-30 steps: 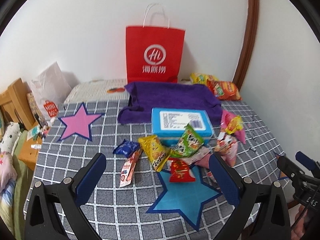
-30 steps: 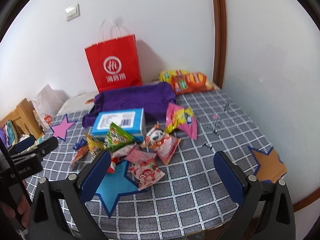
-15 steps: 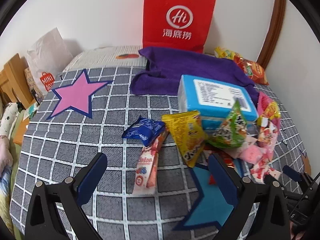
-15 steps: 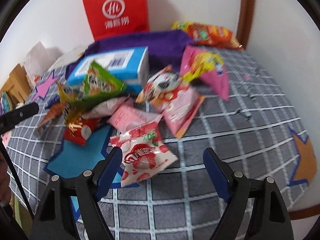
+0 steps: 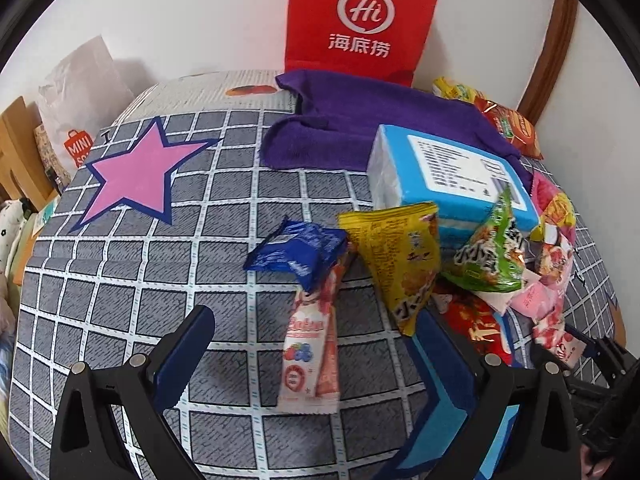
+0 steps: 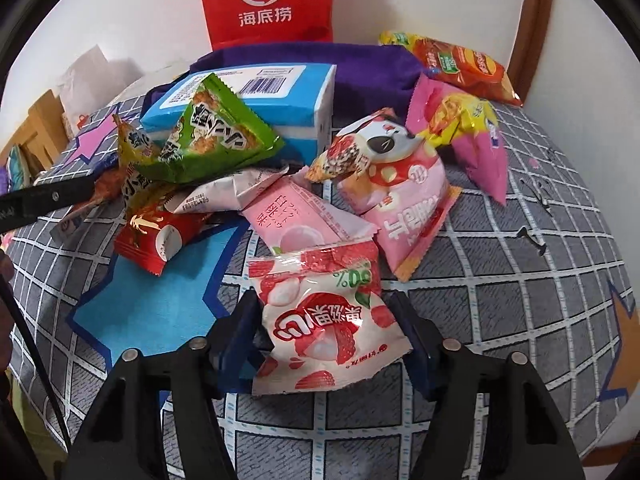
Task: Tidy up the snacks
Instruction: 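Grasp the blue candy packet with the left tool while the right tool grasps the white strawberry candy bag, then carry both held candies up and over to the purple towel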
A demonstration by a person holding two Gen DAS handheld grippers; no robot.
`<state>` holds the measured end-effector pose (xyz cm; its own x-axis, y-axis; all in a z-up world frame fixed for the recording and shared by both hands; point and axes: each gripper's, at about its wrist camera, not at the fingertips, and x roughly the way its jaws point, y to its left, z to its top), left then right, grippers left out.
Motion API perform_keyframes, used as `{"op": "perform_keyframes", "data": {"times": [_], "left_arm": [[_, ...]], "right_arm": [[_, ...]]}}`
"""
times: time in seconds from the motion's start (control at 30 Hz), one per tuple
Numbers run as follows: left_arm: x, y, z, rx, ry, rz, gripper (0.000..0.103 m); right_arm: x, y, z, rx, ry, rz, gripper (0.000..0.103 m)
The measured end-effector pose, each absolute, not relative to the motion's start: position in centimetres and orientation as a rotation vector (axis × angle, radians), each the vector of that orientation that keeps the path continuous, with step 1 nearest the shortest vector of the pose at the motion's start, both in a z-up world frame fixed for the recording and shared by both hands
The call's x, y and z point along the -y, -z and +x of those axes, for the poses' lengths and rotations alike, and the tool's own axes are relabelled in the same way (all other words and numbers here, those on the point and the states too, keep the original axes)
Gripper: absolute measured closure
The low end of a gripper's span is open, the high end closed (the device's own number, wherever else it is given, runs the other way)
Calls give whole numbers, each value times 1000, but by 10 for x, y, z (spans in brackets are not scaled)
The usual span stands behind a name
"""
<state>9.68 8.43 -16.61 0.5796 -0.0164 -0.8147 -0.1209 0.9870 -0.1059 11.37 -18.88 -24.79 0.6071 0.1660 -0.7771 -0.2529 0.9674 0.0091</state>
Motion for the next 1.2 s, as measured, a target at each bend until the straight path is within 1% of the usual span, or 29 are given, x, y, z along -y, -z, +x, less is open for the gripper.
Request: {"op": "perform_keyframes", "data": {"times": [0.17,0.27,0.33,0.4,0.57,0.63,0.7,0.73,0.8,0.83,0.87,0.9,0.93,1.07,1.2], "left_arm": [[-95,169,105,-955,-85,-156,5],[-100,173,112,-963,-89,-146,10],[-103,175,118,-969,-95,-147,11],[-107,177,123,-974,-91,-153,16],[-108,182,137,-987,-75,-137,23],[-107,182,140,-989,-59,-133,27],[-105,183,145,-990,-42,-127,35],[-104,183,147,-991,-31,-129,37],[-104,184,150,-994,-1,-143,47],[-104,184,151,-995,10,-152,49],[-105,183,151,-992,19,-162,53],[-104,182,151,-990,27,-169,60],[-106,181,150,-986,36,-177,64],[-112,172,144,-965,47,-195,68],[-119,160,134,-938,46,-201,69]], "right_arm": [[191,232,110,-857,-251,-96,45],[188,220,108,-828,-267,-88,45],[189,213,106,-815,-271,-84,45],[190,207,105,-804,-268,-83,45],[191,200,110,-802,-256,-82,45],[191,198,114,-803,-251,-80,45],[191,196,116,-805,-246,-79,45],[190,195,117,-804,-245,-79,45],[189,194,118,-805,-240,-85,45],[189,193,119,-805,-236,-88,45],[189,193,119,-808,-233,-90,45],[189,192,119,-810,-230,-93,45],[189,191,120,-810,-227,-95,45],[188,185,118,-801,-214,-99,45],[186,176,115,-784,-207,-101,45]]}}
